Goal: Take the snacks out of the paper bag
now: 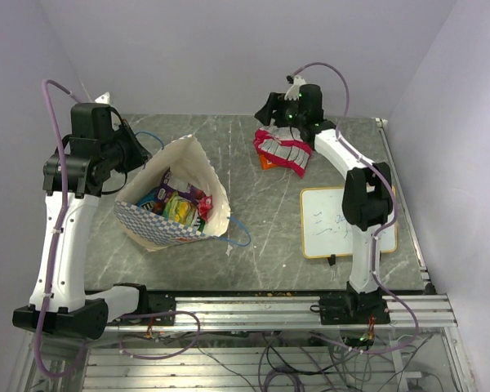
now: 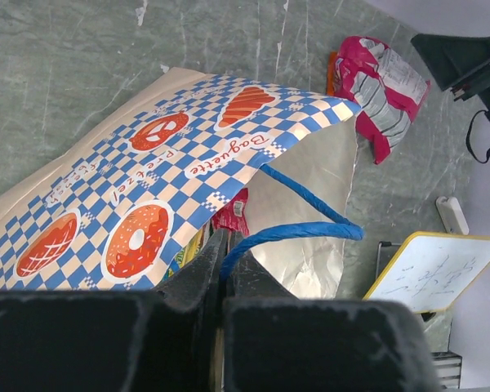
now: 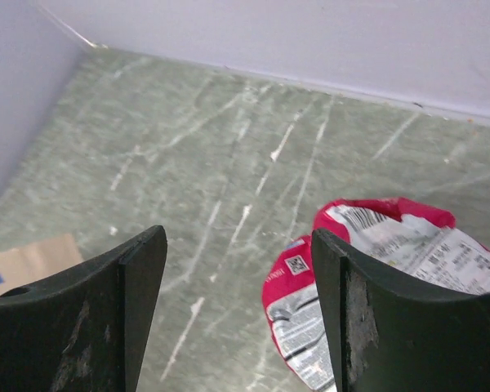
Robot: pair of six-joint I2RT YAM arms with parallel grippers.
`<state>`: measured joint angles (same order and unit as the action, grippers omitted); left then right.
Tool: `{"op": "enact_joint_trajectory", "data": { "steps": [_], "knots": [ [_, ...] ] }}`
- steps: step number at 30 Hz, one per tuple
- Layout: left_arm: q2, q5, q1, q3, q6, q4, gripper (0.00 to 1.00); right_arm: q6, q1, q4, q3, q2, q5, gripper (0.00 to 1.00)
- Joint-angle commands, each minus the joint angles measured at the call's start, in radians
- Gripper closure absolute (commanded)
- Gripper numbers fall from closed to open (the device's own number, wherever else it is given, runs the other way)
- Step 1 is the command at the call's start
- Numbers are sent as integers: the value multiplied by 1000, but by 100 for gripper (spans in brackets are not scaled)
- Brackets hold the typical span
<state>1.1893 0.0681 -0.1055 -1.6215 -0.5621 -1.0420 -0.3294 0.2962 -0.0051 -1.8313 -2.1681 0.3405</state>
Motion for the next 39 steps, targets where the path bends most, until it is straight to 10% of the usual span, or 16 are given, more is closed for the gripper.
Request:
{"op": "enact_joint_trajectory", "data": {
  "steps": [1, 15, 32, 39],
  "knots": [
    [-5, 32, 0, -23, 30, 27, 93, -185, -37, 120, 30, -49, 135, 29],
    [-31, 247, -1, 55, 22, 178, 93, -490, -65, 483, 199, -241, 255, 33],
    [-103, 438, 0, 226, -56, 275, 93, -246, -50, 48, 194, 115, 163, 29],
    [-92, 499, 0, 261, -74, 310, 93, -61, 143, -200, 359, 376, 24, 29]
  ]
}}
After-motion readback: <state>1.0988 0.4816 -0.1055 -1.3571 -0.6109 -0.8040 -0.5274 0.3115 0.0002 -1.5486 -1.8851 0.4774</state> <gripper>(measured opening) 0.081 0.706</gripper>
